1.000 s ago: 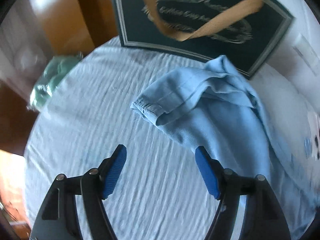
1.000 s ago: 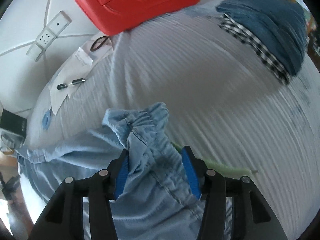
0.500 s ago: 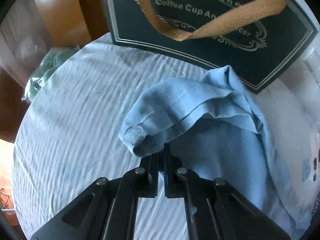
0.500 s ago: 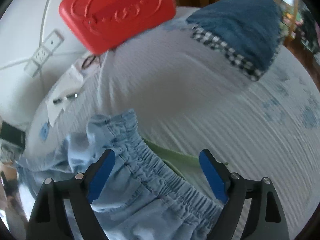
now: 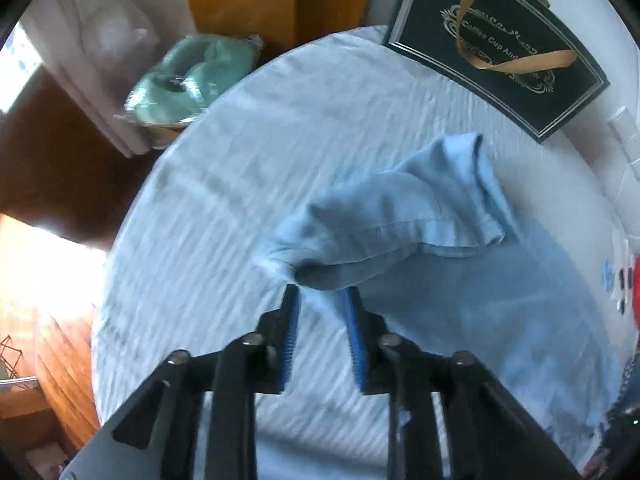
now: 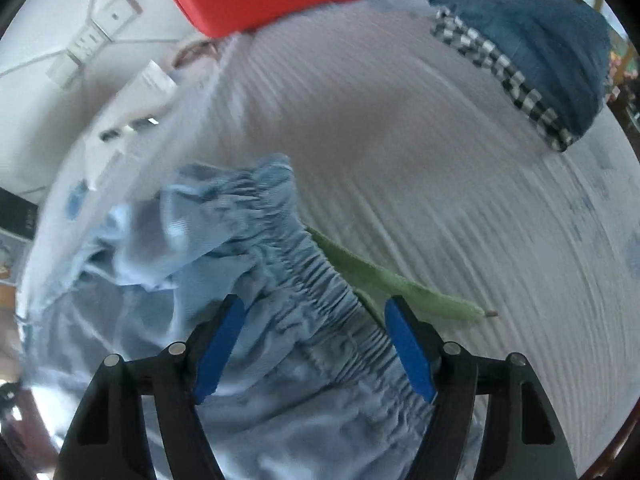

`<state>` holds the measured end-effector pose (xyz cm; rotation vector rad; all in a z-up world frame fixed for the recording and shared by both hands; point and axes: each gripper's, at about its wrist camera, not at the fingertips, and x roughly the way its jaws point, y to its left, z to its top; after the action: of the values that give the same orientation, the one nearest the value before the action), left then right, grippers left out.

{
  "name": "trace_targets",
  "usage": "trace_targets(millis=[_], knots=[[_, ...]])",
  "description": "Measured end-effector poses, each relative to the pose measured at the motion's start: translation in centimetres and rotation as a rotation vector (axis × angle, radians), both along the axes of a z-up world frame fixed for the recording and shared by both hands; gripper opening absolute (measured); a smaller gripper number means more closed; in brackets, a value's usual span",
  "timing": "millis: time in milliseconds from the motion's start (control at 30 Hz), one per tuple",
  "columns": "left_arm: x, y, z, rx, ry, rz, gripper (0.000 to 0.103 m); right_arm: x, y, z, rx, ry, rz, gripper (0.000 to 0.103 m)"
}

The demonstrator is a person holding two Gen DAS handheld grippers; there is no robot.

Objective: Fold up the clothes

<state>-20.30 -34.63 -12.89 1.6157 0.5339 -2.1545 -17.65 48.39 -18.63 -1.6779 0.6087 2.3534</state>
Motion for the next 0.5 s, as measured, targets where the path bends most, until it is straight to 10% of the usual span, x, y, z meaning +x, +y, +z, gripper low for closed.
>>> trace_targets(millis=[100,500], knots=[[4.5,-1.1,0.3,-0.002,0.012,0.024,0.058,2.3,0.7,2.2,-0.003,0.035,-0.023,0.075],[17.4,-2.9,-3.5,-0.103,-0.055,0.093,0.058,14.6,4.9,1.2,-0.100,-0.017,-0.194,0.077]])
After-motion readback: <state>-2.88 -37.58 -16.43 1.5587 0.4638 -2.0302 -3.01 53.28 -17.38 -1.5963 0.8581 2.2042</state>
